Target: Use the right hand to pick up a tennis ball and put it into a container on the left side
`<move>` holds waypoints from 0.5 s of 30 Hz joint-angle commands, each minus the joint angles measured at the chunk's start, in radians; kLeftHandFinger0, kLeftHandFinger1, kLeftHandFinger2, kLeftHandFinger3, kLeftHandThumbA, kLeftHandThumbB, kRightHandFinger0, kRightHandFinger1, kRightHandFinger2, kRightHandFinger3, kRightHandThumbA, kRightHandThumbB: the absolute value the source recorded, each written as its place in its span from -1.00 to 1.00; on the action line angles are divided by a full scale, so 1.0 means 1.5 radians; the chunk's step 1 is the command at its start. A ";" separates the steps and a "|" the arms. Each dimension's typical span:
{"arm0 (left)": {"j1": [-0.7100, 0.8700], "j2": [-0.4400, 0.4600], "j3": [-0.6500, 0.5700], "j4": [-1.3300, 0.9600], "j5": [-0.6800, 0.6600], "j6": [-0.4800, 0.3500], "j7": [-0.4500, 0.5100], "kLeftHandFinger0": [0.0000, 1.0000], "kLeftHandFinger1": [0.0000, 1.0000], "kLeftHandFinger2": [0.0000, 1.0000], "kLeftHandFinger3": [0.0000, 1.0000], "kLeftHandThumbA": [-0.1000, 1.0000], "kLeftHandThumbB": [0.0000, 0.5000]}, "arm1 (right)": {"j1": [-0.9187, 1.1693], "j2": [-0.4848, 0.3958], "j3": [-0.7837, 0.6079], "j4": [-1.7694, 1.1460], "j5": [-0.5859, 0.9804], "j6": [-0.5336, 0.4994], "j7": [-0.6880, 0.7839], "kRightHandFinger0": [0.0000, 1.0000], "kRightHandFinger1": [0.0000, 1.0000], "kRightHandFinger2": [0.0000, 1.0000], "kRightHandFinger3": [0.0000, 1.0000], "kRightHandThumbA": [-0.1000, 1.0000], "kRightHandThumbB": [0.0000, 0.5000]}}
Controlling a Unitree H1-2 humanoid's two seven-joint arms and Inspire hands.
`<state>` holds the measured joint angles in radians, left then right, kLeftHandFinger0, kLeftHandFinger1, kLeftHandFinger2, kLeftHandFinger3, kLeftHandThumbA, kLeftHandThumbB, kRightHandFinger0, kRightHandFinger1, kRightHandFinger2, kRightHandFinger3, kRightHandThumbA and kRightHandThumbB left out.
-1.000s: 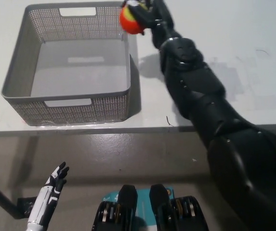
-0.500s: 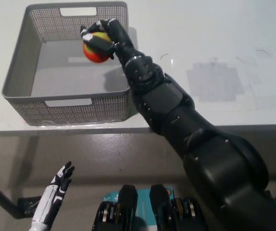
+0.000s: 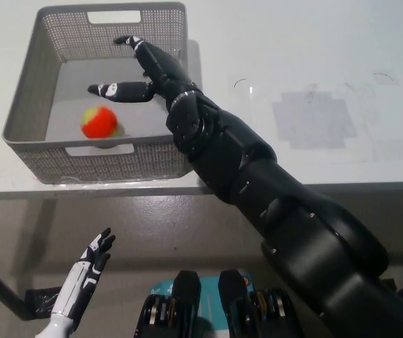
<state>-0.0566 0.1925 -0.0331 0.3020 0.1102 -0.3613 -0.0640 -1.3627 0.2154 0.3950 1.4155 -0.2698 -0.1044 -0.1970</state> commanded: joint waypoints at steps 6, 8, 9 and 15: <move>-0.009 0.012 -0.007 -0.021 0.007 0.005 -0.013 1.00 1.00 1.00 1.00 1.00 0.46 | -0.038 -0.029 -0.003 -0.023 -0.024 -0.002 0.019 1.00 1.00 1.00 1.00 1.00 0.86; -0.011 0.012 -0.008 -0.018 0.007 0.002 -0.013 1.00 1.00 1.00 1.00 1.00 0.44 | -0.040 -0.039 -0.008 -0.032 -0.022 -0.006 0.019 1.00 1.00 1.00 1.00 1.00 0.83; -0.012 0.012 -0.008 -0.019 0.007 0.002 -0.013 1.00 1.00 1.00 1.00 1.00 0.44 | -0.041 -0.046 -0.013 -0.039 -0.018 -0.012 0.018 1.00 1.00 1.00 1.00 1.00 0.83; -0.017 0.016 -0.006 -0.014 -0.001 -0.008 -0.017 1.00 1.00 1.00 1.00 1.00 0.36 | 0.006 -0.124 -0.071 -0.221 0.007 -0.041 0.022 1.00 1.00 1.00 1.00 1.00 0.81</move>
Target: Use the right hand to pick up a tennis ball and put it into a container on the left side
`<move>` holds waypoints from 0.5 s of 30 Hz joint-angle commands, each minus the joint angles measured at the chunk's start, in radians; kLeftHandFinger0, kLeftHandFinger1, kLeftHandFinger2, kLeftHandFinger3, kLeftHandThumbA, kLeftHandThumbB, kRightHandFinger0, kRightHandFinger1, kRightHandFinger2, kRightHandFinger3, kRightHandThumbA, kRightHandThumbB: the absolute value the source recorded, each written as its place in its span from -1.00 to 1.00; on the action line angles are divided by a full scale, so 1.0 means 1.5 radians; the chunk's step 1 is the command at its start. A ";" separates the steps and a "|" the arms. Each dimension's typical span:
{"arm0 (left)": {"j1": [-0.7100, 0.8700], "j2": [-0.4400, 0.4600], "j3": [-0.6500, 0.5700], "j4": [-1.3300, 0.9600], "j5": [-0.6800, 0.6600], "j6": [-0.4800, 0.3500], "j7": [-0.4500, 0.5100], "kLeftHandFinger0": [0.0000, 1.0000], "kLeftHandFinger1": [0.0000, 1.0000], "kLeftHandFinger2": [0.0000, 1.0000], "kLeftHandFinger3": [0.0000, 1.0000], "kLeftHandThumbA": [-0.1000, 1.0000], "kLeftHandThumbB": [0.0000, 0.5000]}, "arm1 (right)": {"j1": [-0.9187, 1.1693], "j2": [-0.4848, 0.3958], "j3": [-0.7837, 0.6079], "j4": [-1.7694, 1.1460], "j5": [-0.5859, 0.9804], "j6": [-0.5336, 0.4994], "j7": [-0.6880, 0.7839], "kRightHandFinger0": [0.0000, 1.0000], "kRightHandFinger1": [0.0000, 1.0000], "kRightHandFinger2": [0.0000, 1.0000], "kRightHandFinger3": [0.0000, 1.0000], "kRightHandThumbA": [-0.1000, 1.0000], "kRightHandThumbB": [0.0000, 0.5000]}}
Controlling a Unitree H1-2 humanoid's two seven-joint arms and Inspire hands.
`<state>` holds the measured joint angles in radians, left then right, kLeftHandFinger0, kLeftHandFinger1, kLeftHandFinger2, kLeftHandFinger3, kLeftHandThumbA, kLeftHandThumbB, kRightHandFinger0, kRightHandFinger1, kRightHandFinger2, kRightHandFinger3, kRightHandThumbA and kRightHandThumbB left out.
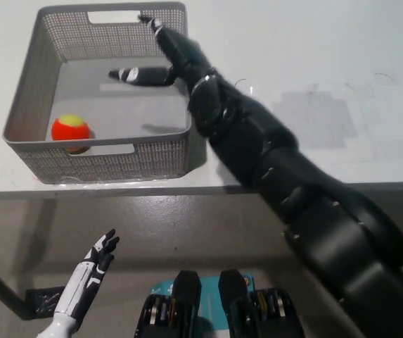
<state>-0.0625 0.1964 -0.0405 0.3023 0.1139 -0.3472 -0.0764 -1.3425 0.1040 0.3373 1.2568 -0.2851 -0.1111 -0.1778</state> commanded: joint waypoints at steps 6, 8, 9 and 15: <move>-0.010 0.016 -0.001 -0.015 -0.010 -0.007 -0.016 1.00 1.00 1.00 1.00 1.00 0.46 | 0.162 -0.162 -0.093 -0.540 0.025 0.054 0.060 1.00 1.00 1.00 1.00 1.00 0.80; -0.008 0.016 -0.004 -0.014 -0.002 -0.015 -0.014 1.00 1.00 1.00 1.00 1.00 0.39 | 0.210 -0.182 -0.113 -0.635 0.022 0.095 0.063 1.00 1.00 1.00 1.00 1.00 0.98; -0.005 0.016 -0.005 -0.017 -0.002 -0.013 -0.015 1.00 1.00 1.00 1.00 1.00 0.36 | 0.253 -0.200 -0.134 -0.703 0.046 0.101 0.074 1.00 1.00 1.00 1.00 1.00 0.81; -0.003 0.020 -0.005 -0.016 0.007 -0.014 -0.012 1.00 1.00 1.00 1.00 1.00 0.37 | 0.438 -0.243 -0.196 -0.904 0.075 0.078 0.063 1.00 1.00 1.00 1.00 1.00 0.68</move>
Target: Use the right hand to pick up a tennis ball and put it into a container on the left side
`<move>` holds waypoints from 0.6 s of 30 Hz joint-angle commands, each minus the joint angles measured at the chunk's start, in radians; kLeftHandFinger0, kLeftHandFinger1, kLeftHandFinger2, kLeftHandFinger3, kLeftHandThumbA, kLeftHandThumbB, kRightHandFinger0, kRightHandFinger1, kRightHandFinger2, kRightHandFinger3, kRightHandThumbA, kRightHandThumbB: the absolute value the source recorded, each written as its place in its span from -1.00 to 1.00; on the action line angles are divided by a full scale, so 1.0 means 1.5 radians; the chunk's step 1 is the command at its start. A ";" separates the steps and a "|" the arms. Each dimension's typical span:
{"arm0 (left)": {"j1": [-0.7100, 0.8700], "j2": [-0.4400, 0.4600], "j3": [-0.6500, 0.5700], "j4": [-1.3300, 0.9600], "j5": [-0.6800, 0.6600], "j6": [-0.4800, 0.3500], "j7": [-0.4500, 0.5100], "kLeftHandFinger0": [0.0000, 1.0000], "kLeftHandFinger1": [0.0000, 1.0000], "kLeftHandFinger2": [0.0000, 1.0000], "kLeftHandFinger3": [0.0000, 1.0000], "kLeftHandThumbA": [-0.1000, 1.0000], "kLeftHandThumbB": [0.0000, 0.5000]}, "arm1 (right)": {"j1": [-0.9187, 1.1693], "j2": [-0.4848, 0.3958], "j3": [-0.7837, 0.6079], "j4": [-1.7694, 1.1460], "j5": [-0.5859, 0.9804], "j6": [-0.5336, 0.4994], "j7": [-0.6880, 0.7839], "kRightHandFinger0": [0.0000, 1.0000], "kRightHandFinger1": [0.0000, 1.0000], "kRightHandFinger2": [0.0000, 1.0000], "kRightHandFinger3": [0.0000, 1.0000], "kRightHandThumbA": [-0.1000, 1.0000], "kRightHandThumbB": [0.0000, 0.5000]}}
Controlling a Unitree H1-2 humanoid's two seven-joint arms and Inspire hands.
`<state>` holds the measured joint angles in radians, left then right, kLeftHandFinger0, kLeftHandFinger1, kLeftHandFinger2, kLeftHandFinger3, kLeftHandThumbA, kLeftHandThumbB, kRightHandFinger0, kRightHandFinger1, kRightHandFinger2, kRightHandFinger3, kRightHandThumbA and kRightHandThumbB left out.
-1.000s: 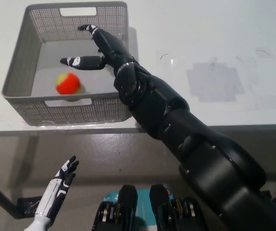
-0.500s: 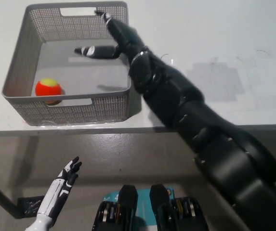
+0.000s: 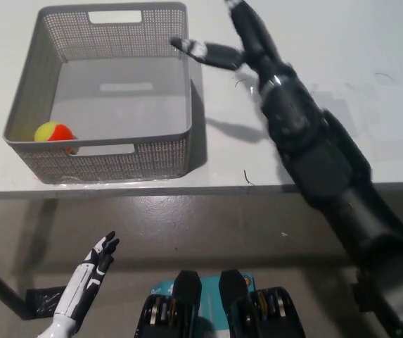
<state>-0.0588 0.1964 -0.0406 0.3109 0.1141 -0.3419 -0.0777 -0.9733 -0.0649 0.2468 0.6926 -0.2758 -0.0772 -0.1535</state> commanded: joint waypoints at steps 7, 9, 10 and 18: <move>0.006 0.014 -0.007 -0.016 0.008 -0.025 -0.007 1.00 1.00 1.00 1.00 1.00 0.27 | 0.407 -0.127 -0.143 -0.635 0.055 -0.024 0.017 1.00 1.00 1.00 1.00 1.00 0.52; 0.013 0.014 -0.005 -0.017 0.005 -0.028 -0.006 1.00 1.00 1.00 1.00 1.00 0.25 | 0.459 -0.121 -0.133 -0.621 0.047 -0.053 0.009 1.00 1.00 1.00 1.00 1.00 0.49; 0.014 0.014 -0.005 -0.013 0.005 -0.033 -0.006 1.00 1.00 1.00 1.00 1.00 0.26 | 0.485 -0.115 -0.130 -0.604 0.046 -0.069 0.002 1.00 1.00 1.00 1.00 1.00 0.52; 0.026 0.009 -0.005 -0.002 0.005 -0.044 -0.001 1.00 1.00 1.00 1.00 1.00 0.36 | 0.573 -0.095 -0.112 -0.459 0.072 -0.149 0.013 1.00 1.00 1.00 1.00 0.97 0.28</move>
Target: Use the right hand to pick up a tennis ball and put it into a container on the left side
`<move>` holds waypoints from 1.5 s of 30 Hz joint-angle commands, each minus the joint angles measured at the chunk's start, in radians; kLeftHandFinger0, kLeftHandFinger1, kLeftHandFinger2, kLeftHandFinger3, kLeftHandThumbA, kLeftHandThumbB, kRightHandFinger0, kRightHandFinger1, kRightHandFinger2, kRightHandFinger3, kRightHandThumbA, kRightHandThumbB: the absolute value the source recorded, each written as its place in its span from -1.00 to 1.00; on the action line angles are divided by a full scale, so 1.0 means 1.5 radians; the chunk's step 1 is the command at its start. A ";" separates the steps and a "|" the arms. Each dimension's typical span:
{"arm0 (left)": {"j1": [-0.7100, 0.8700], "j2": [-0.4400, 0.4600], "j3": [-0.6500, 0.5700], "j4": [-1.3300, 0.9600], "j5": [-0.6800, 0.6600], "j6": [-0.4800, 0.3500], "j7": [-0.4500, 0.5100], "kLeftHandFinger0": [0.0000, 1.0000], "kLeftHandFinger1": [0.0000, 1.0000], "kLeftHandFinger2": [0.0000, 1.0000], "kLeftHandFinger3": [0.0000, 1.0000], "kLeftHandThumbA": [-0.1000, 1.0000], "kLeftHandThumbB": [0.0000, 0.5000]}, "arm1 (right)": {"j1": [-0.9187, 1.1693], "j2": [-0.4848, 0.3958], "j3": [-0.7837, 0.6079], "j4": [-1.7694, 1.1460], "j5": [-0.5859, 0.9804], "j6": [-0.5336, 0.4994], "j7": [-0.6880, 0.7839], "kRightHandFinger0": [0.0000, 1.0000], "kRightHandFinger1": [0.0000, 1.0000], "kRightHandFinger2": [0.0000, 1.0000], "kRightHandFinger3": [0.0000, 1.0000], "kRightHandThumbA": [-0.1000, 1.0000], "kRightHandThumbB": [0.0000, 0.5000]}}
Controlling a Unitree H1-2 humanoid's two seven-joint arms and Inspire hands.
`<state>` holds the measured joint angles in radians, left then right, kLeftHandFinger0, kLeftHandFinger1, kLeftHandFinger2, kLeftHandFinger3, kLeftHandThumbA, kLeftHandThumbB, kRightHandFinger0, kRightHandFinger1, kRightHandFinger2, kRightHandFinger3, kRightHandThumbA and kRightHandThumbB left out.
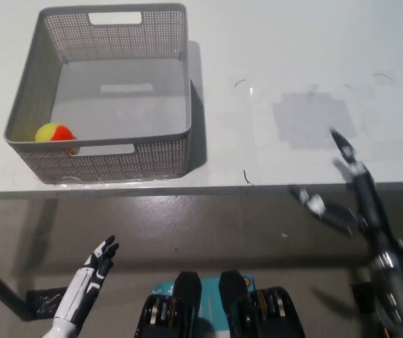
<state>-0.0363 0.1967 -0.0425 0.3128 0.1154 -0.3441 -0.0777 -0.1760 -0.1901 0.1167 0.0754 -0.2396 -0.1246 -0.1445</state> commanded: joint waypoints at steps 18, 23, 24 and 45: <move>0.004 0.007 0.009 0.020 -0.013 -0.064 0.004 1.00 1.00 1.00 1.00 1.00 0.34 | 0.129 0.036 -0.033 0.051 0.206 -0.104 0.122 1.00 1.00 1.00 1.00 1.00 0.22; 0.003 0.003 0.012 0.022 -0.017 -0.061 0.006 1.00 1.00 1.00 1.00 1.00 0.35 | 0.113 0.035 -0.046 0.066 0.243 -0.083 0.147 1.00 1.00 1.00 1.00 1.00 -0.02; 0.002 0.003 0.012 0.025 -0.017 -0.065 0.006 1.00 1.00 1.00 1.00 1.00 0.35 | 0.111 0.036 -0.047 0.068 0.249 -0.082 0.153 1.00 1.00 1.00 1.00 1.00 -0.01; -0.006 0.003 0.013 0.030 -0.009 -0.060 0.008 1.00 1.00 1.00 1.00 1.00 0.32 | 0.093 0.033 -0.050 0.092 0.242 -0.068 0.174 1.00 1.00 1.00 1.00 1.00 -0.20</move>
<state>-0.0259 0.1963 -0.0289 0.3724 0.1040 -0.3991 -0.0758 -0.0125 -0.1366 0.0594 0.2172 0.1072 -0.2291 0.0948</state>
